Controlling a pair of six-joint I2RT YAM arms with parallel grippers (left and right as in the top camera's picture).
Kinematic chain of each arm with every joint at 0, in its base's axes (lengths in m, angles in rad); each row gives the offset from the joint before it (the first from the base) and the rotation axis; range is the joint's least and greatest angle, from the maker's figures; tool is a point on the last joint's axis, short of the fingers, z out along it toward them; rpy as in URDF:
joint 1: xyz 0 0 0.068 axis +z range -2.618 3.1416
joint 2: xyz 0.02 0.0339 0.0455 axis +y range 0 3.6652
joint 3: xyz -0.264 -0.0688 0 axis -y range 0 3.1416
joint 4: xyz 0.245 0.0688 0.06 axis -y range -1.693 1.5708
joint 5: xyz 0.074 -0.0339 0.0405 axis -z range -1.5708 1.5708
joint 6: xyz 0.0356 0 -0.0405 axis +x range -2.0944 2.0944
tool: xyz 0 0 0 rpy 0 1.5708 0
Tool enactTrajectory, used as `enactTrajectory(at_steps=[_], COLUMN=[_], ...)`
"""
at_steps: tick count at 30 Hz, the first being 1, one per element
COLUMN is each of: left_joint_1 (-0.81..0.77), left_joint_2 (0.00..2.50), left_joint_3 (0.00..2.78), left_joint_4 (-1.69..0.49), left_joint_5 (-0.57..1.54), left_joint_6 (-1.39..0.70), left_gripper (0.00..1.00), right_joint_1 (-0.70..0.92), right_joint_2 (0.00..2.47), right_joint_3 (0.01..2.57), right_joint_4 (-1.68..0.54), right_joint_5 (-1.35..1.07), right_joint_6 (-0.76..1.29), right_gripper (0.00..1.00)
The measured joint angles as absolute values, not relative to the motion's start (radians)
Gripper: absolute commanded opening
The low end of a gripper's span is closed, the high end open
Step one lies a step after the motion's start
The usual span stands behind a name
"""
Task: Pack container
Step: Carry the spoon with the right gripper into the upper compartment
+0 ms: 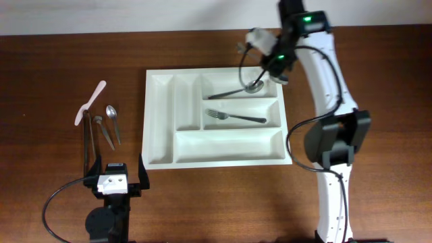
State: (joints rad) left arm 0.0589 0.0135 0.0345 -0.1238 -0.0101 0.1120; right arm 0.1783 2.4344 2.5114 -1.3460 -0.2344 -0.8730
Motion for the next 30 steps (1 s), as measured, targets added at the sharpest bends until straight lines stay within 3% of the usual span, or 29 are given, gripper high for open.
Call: enactTrajectory(at_steps=[6, 18, 21, 23, 30], left_joint_1=[0.059, 0.059, 0.059, 0.059, 0.059], left_joint_2=[0.014, 0.014, 0.014, 0.014, 0.014], left_joint_3=[0.035, 0.035, 0.035, 0.035, 0.035], left_joint_4=[-0.124, -0.124, -0.124, -0.124, -0.124], left_joint_5=[-0.01, -0.01, -0.01, -0.01, -0.01], left_joint_6=[0.112, 0.112, 0.112, 0.112, 0.112], left_gripper=[0.99, 0.99, 0.99, 0.99, 0.99], right_joint_1=[0.247, 0.25, 0.25, 0.25, 0.25], right_joint_2=[2.452, 2.577, 2.578, 2.578, 2.578], right_joint_3=[2.511, 2.511, 2.511, 2.511, 2.511], right_joint_4=[-1.3, -1.281, -1.271, -1.269, -1.237], right_joint_5=[-0.239, -0.253, -0.258, -0.261, -0.264], right_joint_6=[-0.997, -1.032, -1.034, -1.028, -0.945], right_gripper=[0.04, 0.05, 0.26, 0.34, 0.45])
